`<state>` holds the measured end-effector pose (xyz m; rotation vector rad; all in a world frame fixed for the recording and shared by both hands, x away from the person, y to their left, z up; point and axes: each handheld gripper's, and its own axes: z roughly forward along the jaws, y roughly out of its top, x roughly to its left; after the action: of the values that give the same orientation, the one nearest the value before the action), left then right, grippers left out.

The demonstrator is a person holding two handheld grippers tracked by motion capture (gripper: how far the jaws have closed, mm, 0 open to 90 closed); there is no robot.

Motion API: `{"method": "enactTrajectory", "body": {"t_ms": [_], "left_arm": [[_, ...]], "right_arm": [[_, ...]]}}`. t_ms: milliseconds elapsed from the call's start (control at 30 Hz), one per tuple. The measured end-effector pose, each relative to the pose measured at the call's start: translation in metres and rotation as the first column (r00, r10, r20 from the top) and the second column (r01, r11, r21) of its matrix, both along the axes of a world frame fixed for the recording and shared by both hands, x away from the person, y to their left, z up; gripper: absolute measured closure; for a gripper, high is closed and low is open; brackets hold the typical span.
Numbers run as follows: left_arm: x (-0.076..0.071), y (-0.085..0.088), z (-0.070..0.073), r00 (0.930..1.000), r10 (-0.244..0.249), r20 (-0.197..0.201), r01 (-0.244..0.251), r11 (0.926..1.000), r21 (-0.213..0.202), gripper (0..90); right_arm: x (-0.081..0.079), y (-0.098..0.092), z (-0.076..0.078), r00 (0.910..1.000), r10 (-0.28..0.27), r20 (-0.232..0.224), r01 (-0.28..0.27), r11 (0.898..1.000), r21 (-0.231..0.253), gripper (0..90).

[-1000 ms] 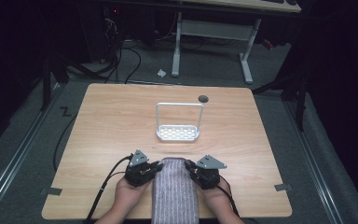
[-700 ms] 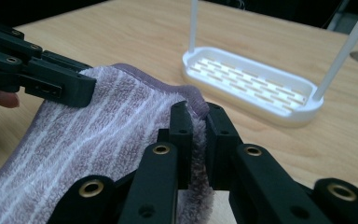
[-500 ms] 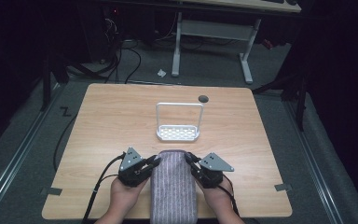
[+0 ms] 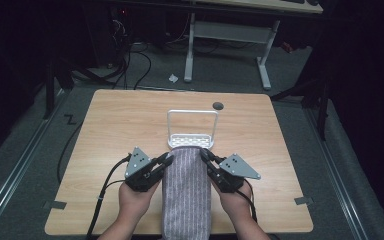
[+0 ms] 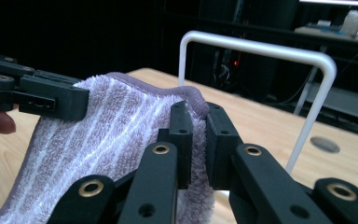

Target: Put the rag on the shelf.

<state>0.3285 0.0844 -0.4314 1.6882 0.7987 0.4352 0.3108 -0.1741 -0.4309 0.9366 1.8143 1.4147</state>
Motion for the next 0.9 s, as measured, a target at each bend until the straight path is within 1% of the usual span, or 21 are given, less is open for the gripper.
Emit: {"method": "enactTrajectory", "body": {"t_ms": [33, 100, 167, 200, 300, 333, 367, 400, 433, 467, 500, 533, 567, 600, 633, 700, 767, 800, 833, 867, 900], "left_arm": [[0.000, 0.000, 0.003, 1.0000, 0.000, 0.007, 0.000, 1.0000, -0.002, 79.5], [0.000, -0.001, 0.009, 0.9998, -0.003, 0.020, 0.003, 0.9999, -0.013, 79.5], [-0.001, -0.001, 0.016, 0.9993, -0.003, 0.038, 0.004, 0.9999, -0.017, 79.5], [-0.001, -0.001, 0.019, 0.9989, -0.003, 0.046, 0.004, 0.9998, -0.021, 79.5], [-0.001, -0.001, 0.029, 0.9977, 0.001, 0.068, 0.001, 0.9996, -0.028, 79.6], [-0.001, -0.001, 0.032, 0.9971, 0.001, 0.076, 0.002, 0.9995, -0.031, 79.7], [-0.001, 0.000, 0.036, 0.9965, 0.003, 0.083, 0.000, 0.9993, -0.037, 79.7], [-0.001, 0.000, 0.040, 0.9958, 0.003, 0.092, 0.000, 0.9993, -0.039, 79.8], [-0.001, 0.001, 0.047, 0.9940, 0.003, 0.109, 0.002, 0.9990, -0.044, 80.1], [-0.001, 0.000, 0.051, 0.9927, 0.003, 0.121, 0.002, 0.9992, -0.039, 80.1], [-0.001, 0.000, 0.051, 0.9927, 0.003, 0.121, 0.002, 0.9992, -0.039, 80.1], [-0.001, 0.000, 0.054, 0.9911, 0.004, 0.133, 0.000, 0.9995, -0.031, 80.1], [-0.001, 0.000, 0.057, 0.9903, 0.006, 0.139, -0.002, 0.9996, -0.029, 80.1], [-0.001, 0.000, 0.060, 0.9910, 0.003, 0.134, 0.001, 0.9996, -0.030, 80.1], [-0.001, 0.000, 0.062, 0.9917, 0.000, 0.128, 0.004, 0.9994, -0.033, 80.1], [-0.002, 0.000, 0.067, 0.9921, -0.010, 0.125, 0.012, 0.9997, -0.019, 80.1], [-0.001, -0.001, 0.071, 0.9943, -0.020, 0.105, 0.022, 0.9996, -0.018, 80.2], [0.000, -0.002, 0.073, 0.9941, -0.024, 0.106, 0.025, 0.9996, -0.012, 80.3], [0.001, -0.004, 0.076, 0.9928, -0.027, 0.116, 0.027, 0.9996, -0.002, 80.3], [0.002, -0.007, 0.079, 0.9912, -0.025, 0.130, 0.024, 0.9996, 0.012, 80.3], [0.004, -0.010, 0.082, 0.9902, -0.020, 0.139, 0.017, 0.9996, 0.020, 80.4]], "right_arm": [[0.000, -0.002, 0.006, 0.9999, -0.002, 0.014, 0.002, 1.000, 0.005, 83.2], [-0.001, -0.002, 0.009, 0.9998, -0.002, 0.019, 0.002, 1.000, 0.008, 83.2], [-0.001, -0.004, 0.019, 0.9991, -0.004, 0.043, 0.003, 1.000, 0.015, 83.1], [-0.001, -0.004, 0.019, 0.9991, -0.004, 0.043, 0.003, 1.000, 0.015, 83.1], [-0.002, -0.006, 0.029, 0.9976, -0.003, 0.069, 0.002, 1.000, 0.020, 83.1], [-0.003, -0.006, 0.036, 0.9965, 0.000, 0.084, -0.002, 1.000, 0.023, 83.1], [-0.003, -0.006, 0.036, 0.9965, 0.000, 0.084, -0.002, 1.000, 0.023, 83.1], [-0.004, -0.006, 0.040, 0.9957, 0.000, 0.093, -0.003, 1.000, 0.024, 83.1], [-0.004, -0.005, 0.047, 0.9941, 0.001, 0.109, -0.004, 1.000, 0.028, 83.1], [-0.005, -0.005, 0.050, 0.9932, 0.002, 0.116, -0.006, 1.000, 0.030, 83.1], [-0.005, -0.005, 0.050, 0.9932, 0.002, 0.116, -0.006, 1.000, 0.030, 83.1], [-0.004, -0.006, 0.057, 0.9918, 0.004, 0.128, -0.009, 0.999, 0.035, 83.2], [-0.004, -0.006, 0.057, 0.9918, 0.004, 0.128, -0.009, 0.999, 0.035, 83.2], [-0.004, -0.006, 0.062, 0.9912, -0.001, 0.132, -0.003, 1.000, 0.031, 83.2], [-0.004, -0.006, 0.062, 0.9912, -0.001, 0.132, -0.003, 1.000, 0.031, 83.2], [-0.003, -0.006, 0.067, 0.9926, -0.016, 0.120, 0.012, 1.000, 0.027, 83.2], [-0.003, -0.007, 0.070, 0.9932, -0.027, 0.113, 0.024, 0.999, 0.029, 83.4], [-0.004, -0.008, 0.072, 0.9921, -0.030, 0.122, 0.026, 0.999, 0.029, 83.4], [-0.005, -0.011, 0.077, 0.9885, -0.035, 0.147, 0.027, 0.998, 0.052, 83.4], [-0.005, -0.011, 0.077, 0.9885, -0.035, 0.147, 0.027, 0.998, 0.052, 83.4], [-0.005, -0.012, 0.080, 0.9869, -0.034, 0.157, 0.024, 0.997, 0.068, 83.5]]}}
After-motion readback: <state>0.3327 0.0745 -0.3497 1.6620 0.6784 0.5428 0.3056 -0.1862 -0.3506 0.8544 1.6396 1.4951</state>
